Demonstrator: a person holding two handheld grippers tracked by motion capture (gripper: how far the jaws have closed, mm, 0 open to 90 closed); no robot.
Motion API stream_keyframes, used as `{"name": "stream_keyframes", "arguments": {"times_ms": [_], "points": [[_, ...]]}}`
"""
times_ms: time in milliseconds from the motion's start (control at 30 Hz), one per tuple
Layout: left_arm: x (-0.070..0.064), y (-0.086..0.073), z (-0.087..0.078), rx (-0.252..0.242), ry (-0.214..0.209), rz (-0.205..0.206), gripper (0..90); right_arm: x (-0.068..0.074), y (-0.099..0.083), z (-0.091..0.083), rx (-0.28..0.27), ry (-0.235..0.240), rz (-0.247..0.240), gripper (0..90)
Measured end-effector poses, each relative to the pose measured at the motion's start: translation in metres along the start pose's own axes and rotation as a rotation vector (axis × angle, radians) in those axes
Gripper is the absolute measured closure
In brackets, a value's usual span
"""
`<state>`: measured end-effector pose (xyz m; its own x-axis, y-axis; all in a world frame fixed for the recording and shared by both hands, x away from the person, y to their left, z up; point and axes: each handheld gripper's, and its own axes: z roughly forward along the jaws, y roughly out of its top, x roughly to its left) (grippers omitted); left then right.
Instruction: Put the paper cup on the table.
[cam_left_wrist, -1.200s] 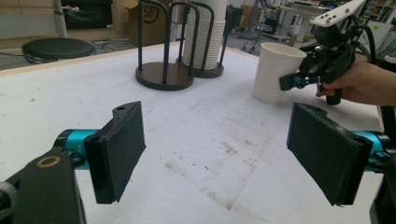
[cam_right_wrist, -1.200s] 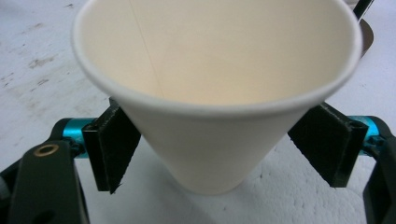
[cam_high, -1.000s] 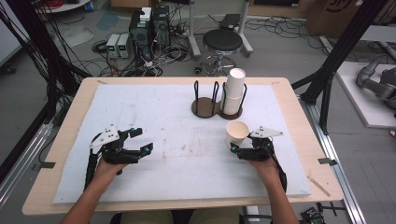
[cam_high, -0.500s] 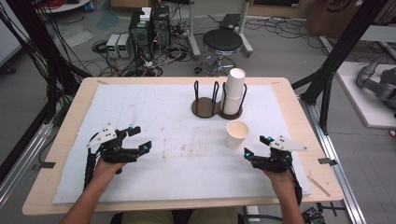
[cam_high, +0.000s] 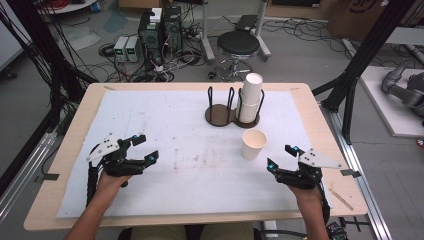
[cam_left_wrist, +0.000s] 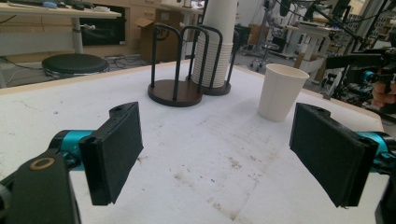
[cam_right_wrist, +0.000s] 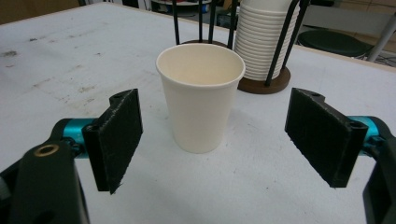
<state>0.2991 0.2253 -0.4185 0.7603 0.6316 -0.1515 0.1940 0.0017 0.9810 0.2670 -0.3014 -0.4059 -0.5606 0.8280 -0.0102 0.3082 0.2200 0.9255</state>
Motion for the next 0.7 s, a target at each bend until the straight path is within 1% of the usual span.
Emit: {"name": "stream_keyframes", "arguments": {"times_ms": [200,400,700], "points": [[-0.0046,0.0015,-0.0032,-0.006,-0.001,0.017,17.1,0.0027,0.0004,-0.0021,0.002,-0.002,0.005,19.5],[-0.0032,0.0019,-0.0058,-0.013,0.004,0.013,17.1,0.003,0.0012,-0.0038,-0.002,-0.011,-0.001,19.5],[-0.0016,0.0012,-0.0043,-0.014,0.008,0.009,17.1,0.0011,-0.0006,-0.0028,0.01,-0.012,-0.003,19.5]]}}
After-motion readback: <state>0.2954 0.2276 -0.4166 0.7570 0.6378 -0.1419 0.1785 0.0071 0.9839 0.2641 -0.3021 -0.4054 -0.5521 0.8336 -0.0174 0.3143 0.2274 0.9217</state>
